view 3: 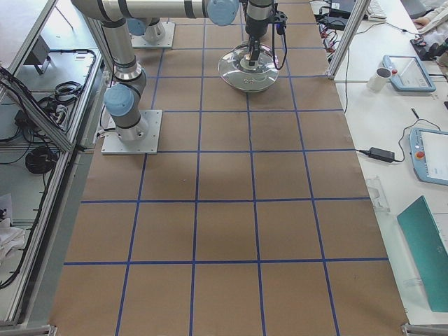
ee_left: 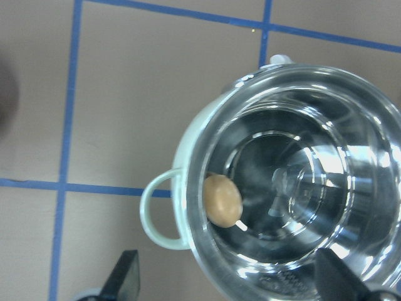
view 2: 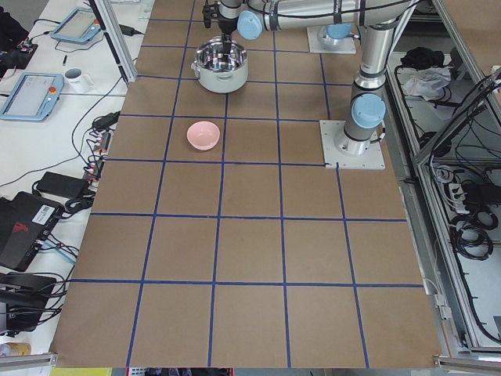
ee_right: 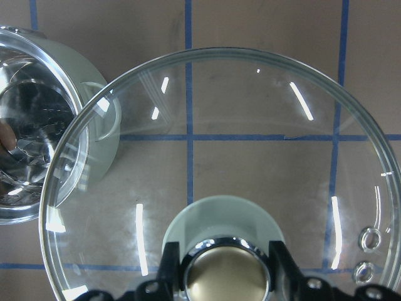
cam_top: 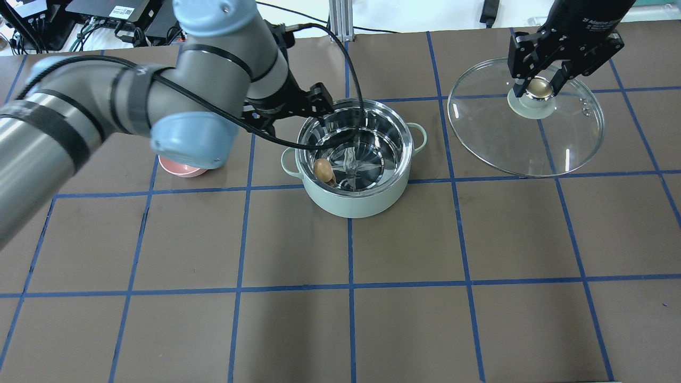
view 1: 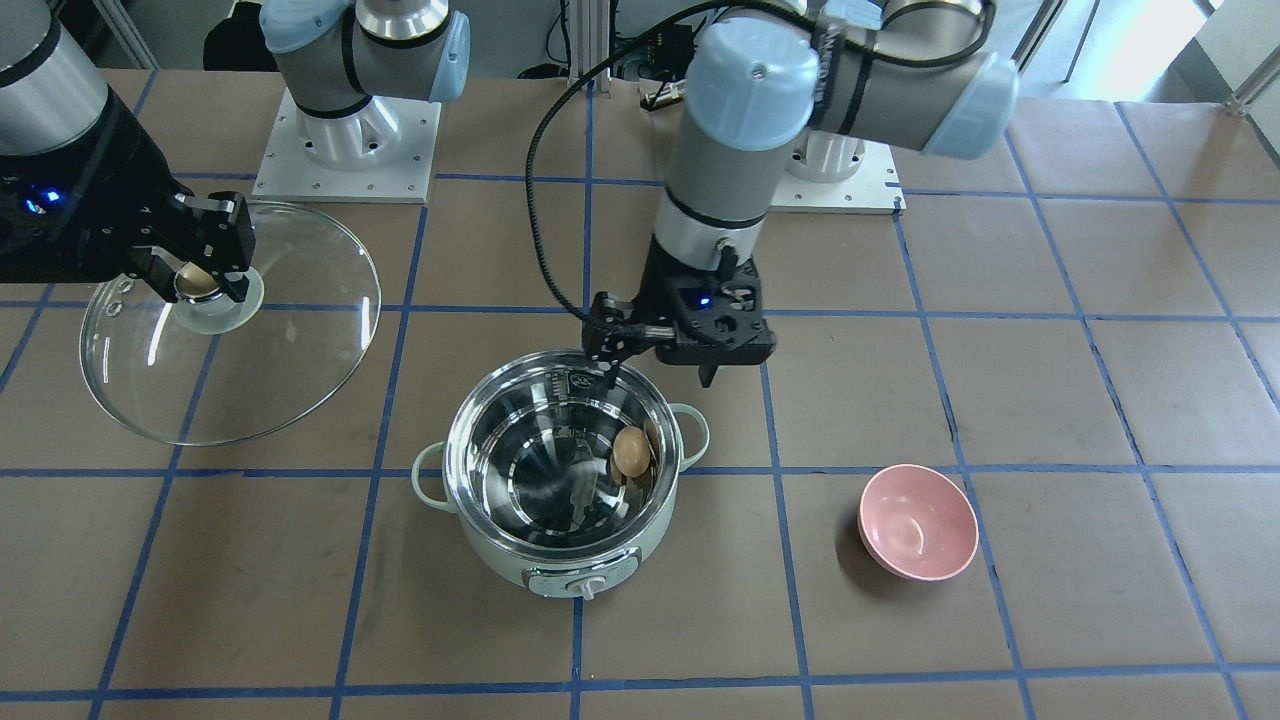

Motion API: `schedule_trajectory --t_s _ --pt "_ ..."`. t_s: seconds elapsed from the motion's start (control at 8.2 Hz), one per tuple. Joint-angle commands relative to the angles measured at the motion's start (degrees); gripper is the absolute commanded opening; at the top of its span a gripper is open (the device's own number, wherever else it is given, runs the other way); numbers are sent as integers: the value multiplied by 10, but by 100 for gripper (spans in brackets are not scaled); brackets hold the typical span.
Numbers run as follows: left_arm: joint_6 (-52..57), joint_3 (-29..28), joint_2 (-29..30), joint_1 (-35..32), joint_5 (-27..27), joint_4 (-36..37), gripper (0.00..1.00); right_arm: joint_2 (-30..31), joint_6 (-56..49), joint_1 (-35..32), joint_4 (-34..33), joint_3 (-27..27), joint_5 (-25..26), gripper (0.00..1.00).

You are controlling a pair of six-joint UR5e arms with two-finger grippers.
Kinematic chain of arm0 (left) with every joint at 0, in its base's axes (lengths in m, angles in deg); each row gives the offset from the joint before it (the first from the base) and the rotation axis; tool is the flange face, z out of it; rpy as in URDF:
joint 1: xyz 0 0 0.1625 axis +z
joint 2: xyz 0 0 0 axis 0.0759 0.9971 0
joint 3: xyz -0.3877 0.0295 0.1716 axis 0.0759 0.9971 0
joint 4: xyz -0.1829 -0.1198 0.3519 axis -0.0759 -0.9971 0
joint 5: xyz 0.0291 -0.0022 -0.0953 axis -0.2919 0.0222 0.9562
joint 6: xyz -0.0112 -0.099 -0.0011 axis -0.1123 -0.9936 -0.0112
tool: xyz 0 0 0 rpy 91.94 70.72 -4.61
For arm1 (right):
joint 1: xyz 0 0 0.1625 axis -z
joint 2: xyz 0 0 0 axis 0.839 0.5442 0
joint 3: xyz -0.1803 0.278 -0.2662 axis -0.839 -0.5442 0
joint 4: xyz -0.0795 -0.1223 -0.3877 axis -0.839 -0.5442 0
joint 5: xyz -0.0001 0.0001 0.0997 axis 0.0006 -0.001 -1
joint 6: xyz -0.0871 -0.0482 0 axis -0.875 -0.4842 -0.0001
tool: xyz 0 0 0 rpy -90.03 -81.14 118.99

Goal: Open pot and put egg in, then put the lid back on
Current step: 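Withdraw the left gripper back above the pink bowl, then carry the glass lid with the right gripper back over the pot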

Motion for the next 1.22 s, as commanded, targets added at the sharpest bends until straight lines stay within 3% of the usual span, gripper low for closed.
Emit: schedule_trajectory --t_s 0.0,0.24,0.49,1.1 --pt "107 -25 -90 108 6 -181 100 -3 11 -10 -11 1 -9 0" --pt "130 -79 -109 131 -51 -310 100 -18 81 -69 -52 2 -10 0" --pt "138 -80 -109 125 -43 -315 100 -54 126 -150 -117 1 -2 0" --pt "137 -79 -117 125 -42 -324 100 -136 201 -248 -166 -4 -10 0"
